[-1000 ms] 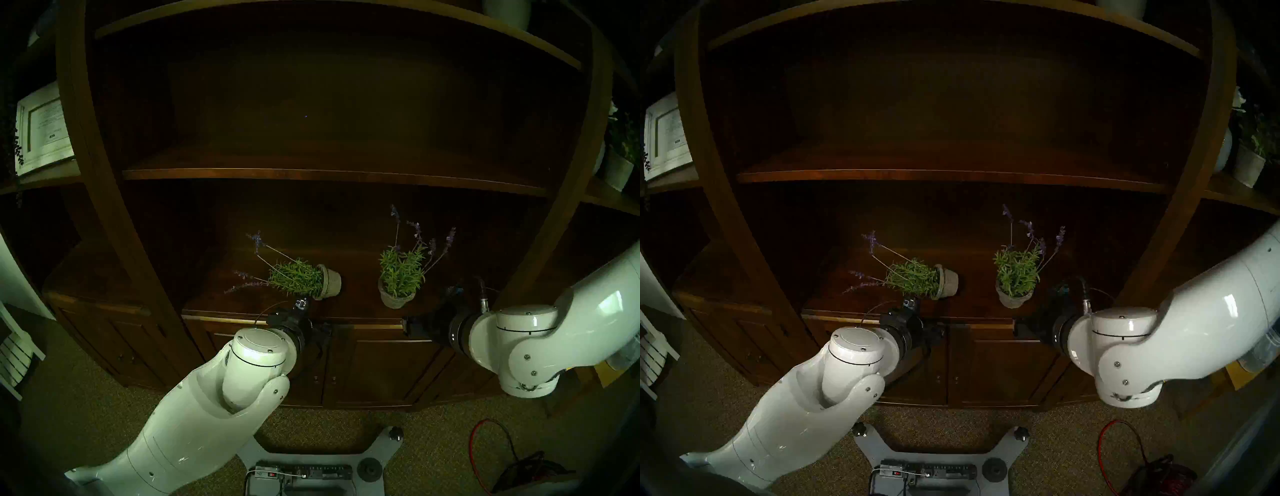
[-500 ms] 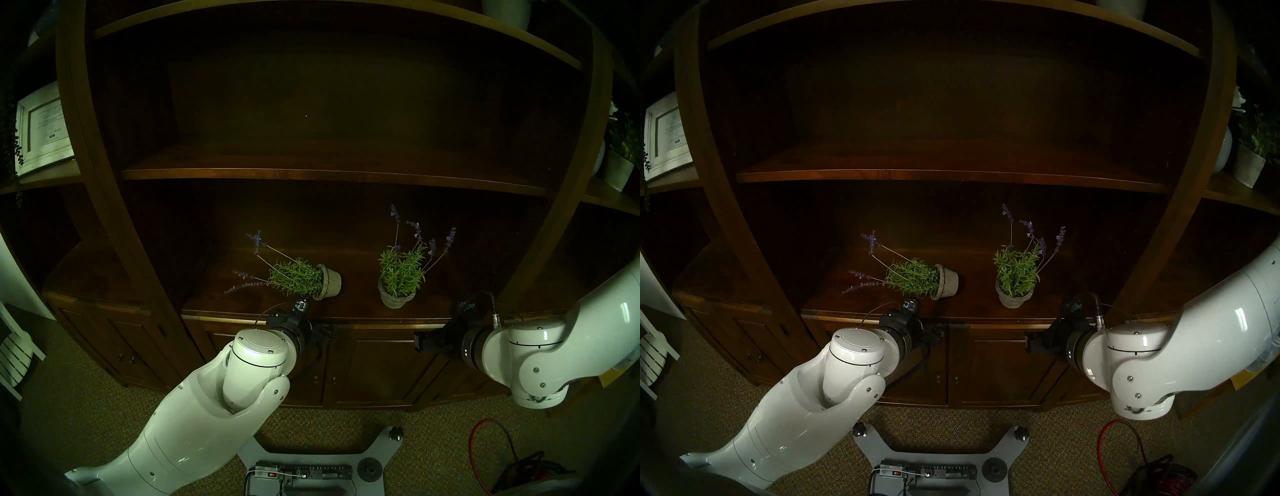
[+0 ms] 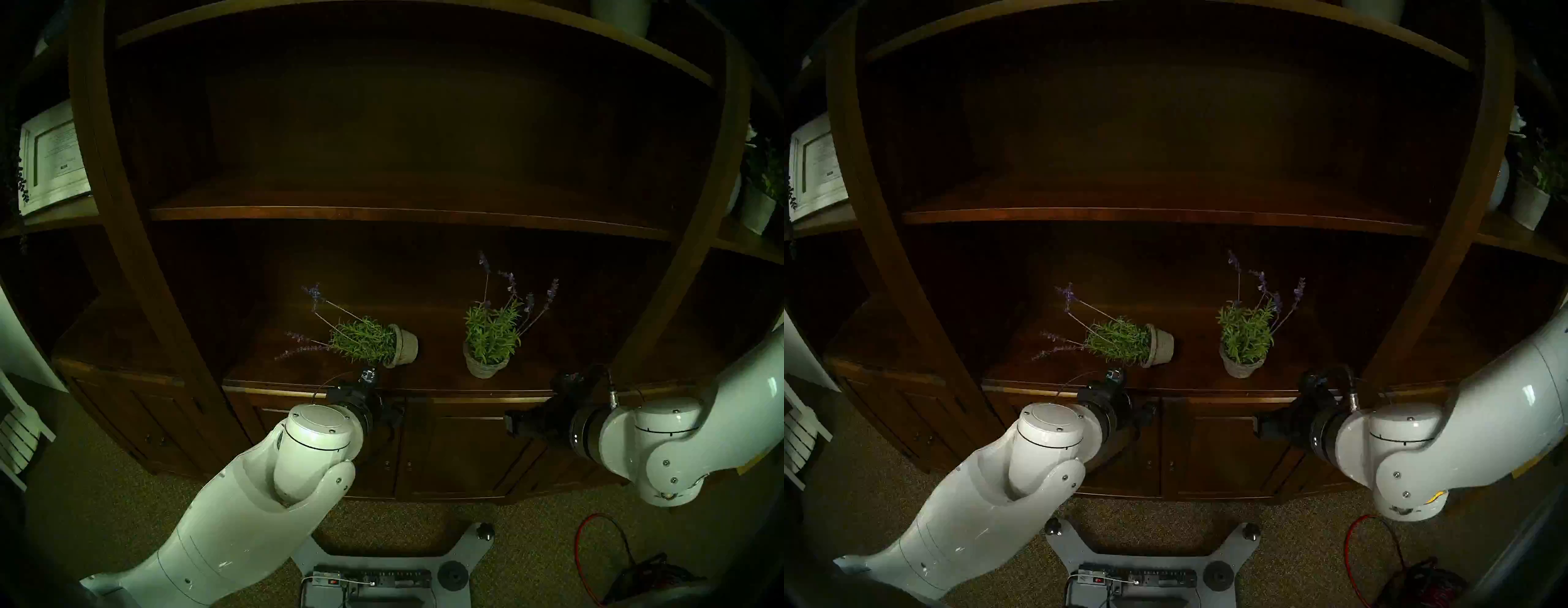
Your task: Place the fake decorative plant upright
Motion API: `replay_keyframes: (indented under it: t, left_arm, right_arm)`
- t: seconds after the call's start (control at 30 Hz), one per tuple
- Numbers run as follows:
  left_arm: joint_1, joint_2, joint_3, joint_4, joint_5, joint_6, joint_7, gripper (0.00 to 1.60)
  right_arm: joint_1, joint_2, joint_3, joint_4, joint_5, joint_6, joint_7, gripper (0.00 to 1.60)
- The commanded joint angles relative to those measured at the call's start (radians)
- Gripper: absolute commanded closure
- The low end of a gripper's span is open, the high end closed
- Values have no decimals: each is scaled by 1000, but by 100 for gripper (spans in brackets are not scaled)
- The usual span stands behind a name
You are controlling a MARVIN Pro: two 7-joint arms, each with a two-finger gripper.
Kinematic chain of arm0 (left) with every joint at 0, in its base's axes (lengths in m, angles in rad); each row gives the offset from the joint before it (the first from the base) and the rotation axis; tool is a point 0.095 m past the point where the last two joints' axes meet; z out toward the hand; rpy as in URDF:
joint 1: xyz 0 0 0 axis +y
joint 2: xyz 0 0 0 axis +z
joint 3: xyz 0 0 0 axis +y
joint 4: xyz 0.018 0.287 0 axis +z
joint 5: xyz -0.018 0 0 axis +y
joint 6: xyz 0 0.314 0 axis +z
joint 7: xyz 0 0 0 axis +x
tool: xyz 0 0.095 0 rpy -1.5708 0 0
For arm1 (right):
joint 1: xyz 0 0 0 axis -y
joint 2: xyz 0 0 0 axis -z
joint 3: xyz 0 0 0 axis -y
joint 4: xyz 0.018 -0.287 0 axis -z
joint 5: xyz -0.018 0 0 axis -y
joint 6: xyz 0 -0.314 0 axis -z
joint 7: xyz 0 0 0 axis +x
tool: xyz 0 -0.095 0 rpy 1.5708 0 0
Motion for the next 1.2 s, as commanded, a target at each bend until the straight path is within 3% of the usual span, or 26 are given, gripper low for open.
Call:
replay_keyframes:
  t: [0.0, 0.63, 1.17]
  left_arm:
    - [-18, -8, -5, -23, 2, -6, -1, 0]
    - [-20, -12, -5, -23, 3, -7, -1, 0]
    - [-21, -15, -6, -25, 4, -7, -2, 0]
  right_arm:
    - [54, 2, 16, 1, -66, -32, 82, 0]
    - [82, 12, -60, 1, -188, -77, 315, 0]
    - [126, 2, -221, 1, -299, -138, 497, 0]
